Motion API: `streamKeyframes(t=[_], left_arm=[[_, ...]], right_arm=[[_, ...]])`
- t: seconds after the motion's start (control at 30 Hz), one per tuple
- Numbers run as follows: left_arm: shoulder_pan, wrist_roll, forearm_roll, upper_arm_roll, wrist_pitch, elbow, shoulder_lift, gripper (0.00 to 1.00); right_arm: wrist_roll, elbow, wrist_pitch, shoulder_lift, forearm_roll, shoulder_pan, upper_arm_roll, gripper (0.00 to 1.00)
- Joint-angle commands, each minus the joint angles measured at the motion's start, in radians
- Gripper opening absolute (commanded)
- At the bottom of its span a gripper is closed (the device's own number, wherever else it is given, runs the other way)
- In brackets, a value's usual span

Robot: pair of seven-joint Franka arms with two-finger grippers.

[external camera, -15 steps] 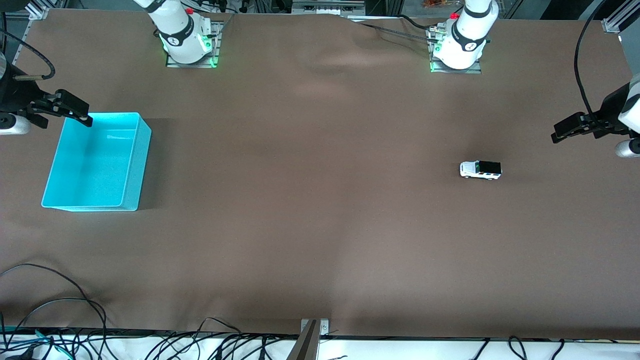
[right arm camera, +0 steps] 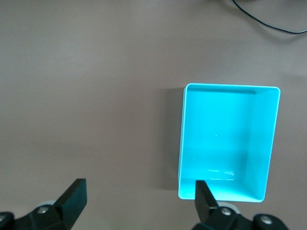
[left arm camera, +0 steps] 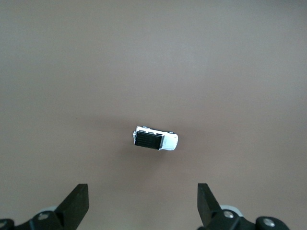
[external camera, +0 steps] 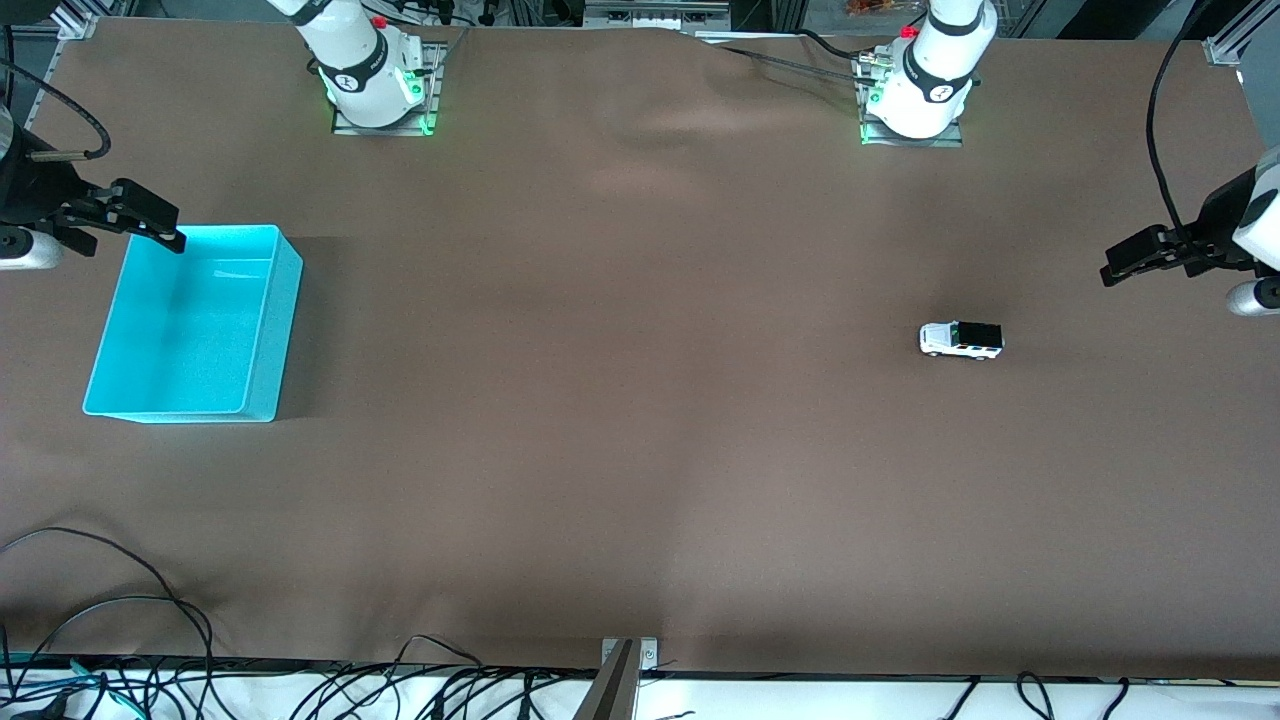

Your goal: Wind and store white jeep toy

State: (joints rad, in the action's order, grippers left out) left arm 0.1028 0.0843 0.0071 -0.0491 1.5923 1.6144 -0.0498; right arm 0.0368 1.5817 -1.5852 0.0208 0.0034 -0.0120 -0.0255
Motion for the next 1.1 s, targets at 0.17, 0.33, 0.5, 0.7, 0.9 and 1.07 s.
streamKeyframes(t=[0.17, 0.33, 0.5, 0.7, 0.9, 1.07], left_arm=[[0.0, -0.015, 0.002, 0.002, 0.003, -0.002, -0.01, 1.0], [0.0, -0.014, 0.007, 0.003, 0.005, -0.002, -0.022, 1.0], [0.0, -0.011, 0.007, 0.003, 0.003, -0.002, -0.038, 1.0], [0.014, 0.011, 0.004, 0.006, 0.002, -0.001, -0.048, 1.0], [0.017, 0.178, 0.004, 0.005, -0.002, 0.015, -0.064, 1.0], [0.014, 0.348, 0.004, 0.005, -0.006, 0.016, -0.087, 1.0]], right_arm=[[0.012, -0.025, 0.014, 0.011, 0.007, -0.009, 0.002, 1.0], [0.005, -0.025, 0.017, 0.011, 0.007, -0.006, 0.001, 1.0], [0.006, -0.025, 0.017, 0.013, 0.007, -0.008, 0.001, 1.0], [0.011, -0.025, 0.017, 0.013, 0.006, -0.008, 0.001, 1.0], [0.011, -0.025, 0.017, 0.013, 0.003, -0.006, 0.001, 1.0], [0.011, -0.025, 0.019, 0.013, 0.003, -0.006, 0.001, 1.0]])
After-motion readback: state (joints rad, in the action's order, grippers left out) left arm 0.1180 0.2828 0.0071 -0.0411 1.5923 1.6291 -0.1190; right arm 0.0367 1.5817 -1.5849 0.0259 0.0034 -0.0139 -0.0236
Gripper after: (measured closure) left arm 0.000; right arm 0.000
